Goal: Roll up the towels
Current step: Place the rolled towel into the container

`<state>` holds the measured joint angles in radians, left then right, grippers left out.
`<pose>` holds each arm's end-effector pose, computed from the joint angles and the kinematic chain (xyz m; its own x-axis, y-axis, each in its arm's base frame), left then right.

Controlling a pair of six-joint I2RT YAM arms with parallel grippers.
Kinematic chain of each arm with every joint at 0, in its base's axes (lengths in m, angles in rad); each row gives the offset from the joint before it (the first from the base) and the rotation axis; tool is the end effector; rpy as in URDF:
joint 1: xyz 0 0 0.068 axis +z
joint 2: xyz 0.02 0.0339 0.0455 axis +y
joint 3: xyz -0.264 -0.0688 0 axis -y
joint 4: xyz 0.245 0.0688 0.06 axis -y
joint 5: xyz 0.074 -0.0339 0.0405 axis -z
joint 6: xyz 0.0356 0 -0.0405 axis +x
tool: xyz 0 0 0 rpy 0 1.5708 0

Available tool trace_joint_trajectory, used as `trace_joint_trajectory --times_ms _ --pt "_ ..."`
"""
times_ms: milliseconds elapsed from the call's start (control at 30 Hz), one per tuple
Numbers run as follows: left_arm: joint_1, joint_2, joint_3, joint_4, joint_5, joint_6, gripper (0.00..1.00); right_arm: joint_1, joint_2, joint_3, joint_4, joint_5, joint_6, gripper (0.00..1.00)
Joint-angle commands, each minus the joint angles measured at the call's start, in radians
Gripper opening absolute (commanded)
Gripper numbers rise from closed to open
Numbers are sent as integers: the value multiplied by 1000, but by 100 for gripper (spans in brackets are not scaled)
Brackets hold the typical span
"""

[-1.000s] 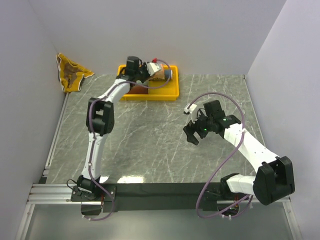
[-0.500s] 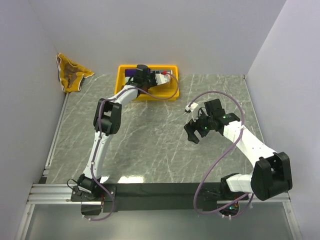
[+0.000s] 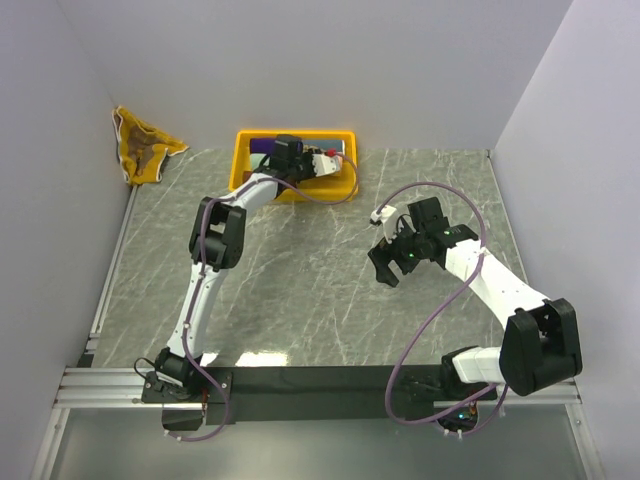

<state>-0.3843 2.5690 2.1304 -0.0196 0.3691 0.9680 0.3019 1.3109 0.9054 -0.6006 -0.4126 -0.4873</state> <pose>0.5378 -0.2314 0.1594 0.3026 0.7063 -0.6399 0.7061 0.2848 0.6483 0.2421 0.0903 0.2371 -0.4892 -0.6016 -0.6315 -0.7994 0.5989 0.0487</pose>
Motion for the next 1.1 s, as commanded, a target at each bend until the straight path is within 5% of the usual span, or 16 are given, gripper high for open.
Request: trace_joint_trajectory --times_ms 0,167,500,767,1067 --pt "-13 14 3 23 28 17 13 -12 -7 46 10 -2 3 100" --pt "-13 40 43 -19 18 3 13 -15 -9 41 5 0 0 100" --pt "-14 86 86 -23 -6 -20 39 -17 -15 30 7 6 4 100" --pt "-14 73 86 -31 4 -35 47 -20 -7 38 16 1 6 100" --pt "-13 22 46 -34 28 -74 74 -18 -15 26 21 -11 9 100"
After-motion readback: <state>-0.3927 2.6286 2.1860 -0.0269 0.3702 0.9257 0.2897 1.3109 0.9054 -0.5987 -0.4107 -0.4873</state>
